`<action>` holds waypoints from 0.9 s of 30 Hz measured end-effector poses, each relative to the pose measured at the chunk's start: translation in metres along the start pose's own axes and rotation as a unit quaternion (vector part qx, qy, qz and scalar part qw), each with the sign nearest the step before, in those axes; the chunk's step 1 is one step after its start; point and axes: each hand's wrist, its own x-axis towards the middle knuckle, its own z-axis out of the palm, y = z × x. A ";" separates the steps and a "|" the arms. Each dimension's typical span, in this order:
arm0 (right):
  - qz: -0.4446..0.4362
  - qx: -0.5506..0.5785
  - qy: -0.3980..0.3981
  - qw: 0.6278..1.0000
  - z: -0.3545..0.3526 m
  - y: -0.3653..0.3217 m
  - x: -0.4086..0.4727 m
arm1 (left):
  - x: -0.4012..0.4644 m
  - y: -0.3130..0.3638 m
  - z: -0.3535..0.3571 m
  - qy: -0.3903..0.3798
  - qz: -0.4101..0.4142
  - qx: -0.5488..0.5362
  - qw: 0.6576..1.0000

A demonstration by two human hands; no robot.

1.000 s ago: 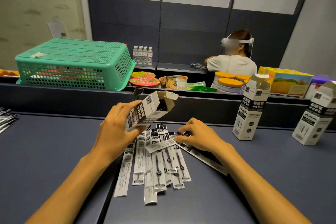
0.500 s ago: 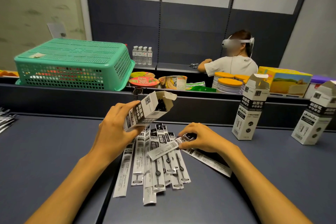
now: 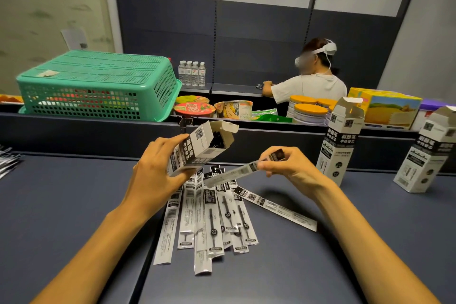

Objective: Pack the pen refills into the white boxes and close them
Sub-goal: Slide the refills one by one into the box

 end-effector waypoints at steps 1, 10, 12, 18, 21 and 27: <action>0.006 0.033 0.008 0.999 0.000 -0.001 -0.001 | 0.000 0.000 0.000 0.000 0.000 0.001 1.000; 0.014 0.014 0.061 0.998 -0.003 -0.003 0.002 | 0.000 0.000 0.001 -0.001 0.000 -0.001 1.000; 0.038 -0.055 0.034 0.997 -0.002 0.001 0.002 | 0.000 -0.001 0.001 -0.003 0.001 -0.001 1.000; 0.117 -0.253 -0.037 0.960 0.010 0.014 0.005 | 0.000 -0.001 0.001 -0.001 0.003 -0.005 1.000; 0.129 -0.312 -0.058 0.940 0.015 0.019 0.005 | 0.000 -0.001 0.001 -0.003 0.003 -0.002 1.000; 0.145 -0.412 -0.051 0.898 0.022 0.020 0.003 | -0.001 0.000 0.001 -0.001 0.001 -0.005 1.000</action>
